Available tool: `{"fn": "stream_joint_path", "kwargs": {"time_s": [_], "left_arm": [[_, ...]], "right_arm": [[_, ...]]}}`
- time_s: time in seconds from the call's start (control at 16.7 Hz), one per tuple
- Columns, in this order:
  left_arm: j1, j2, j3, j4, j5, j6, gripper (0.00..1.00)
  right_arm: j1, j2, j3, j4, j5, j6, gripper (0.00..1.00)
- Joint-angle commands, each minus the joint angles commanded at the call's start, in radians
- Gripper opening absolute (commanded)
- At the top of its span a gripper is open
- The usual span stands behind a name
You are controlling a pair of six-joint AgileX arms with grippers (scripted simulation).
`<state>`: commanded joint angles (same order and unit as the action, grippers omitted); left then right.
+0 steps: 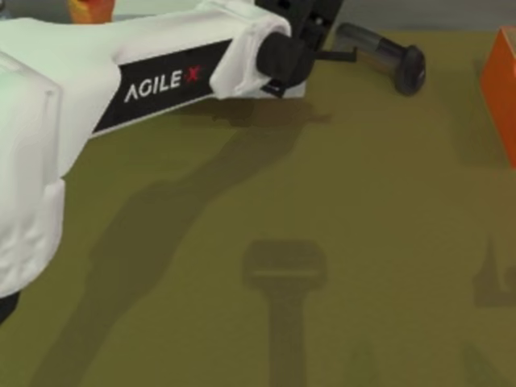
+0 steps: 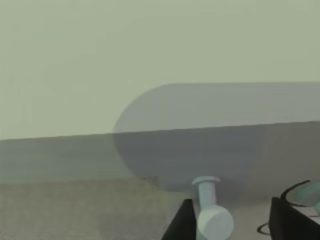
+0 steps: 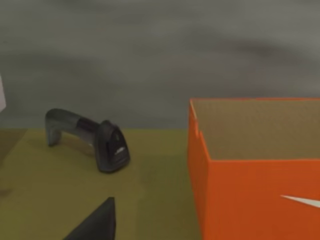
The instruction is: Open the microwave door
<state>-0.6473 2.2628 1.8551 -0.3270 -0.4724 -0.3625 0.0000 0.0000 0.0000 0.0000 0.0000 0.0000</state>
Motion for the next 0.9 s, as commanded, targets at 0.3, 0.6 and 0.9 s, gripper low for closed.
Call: {"fn": "stream_joint_path", "kwargs": {"time_s": [0.3,0.6,0.9], "left_arm": [[0.032,0.086,0.285,-0.421,0.096,-0.084,0.00],[0.062,0.138,0.489,-0.712,0.176,-0.145,0.00],[0.069,0.146,0.526,-0.761,0.193,-0.157,0.00]], "right_arm": [[0.000,0.000,0.000,0.000,0.000,0.000,1.00],[0.000,0.000,0.000,0.000,0.000,0.000,1.00],[0.000,0.000,0.000,0.000,0.000,0.000,1.00]]}}
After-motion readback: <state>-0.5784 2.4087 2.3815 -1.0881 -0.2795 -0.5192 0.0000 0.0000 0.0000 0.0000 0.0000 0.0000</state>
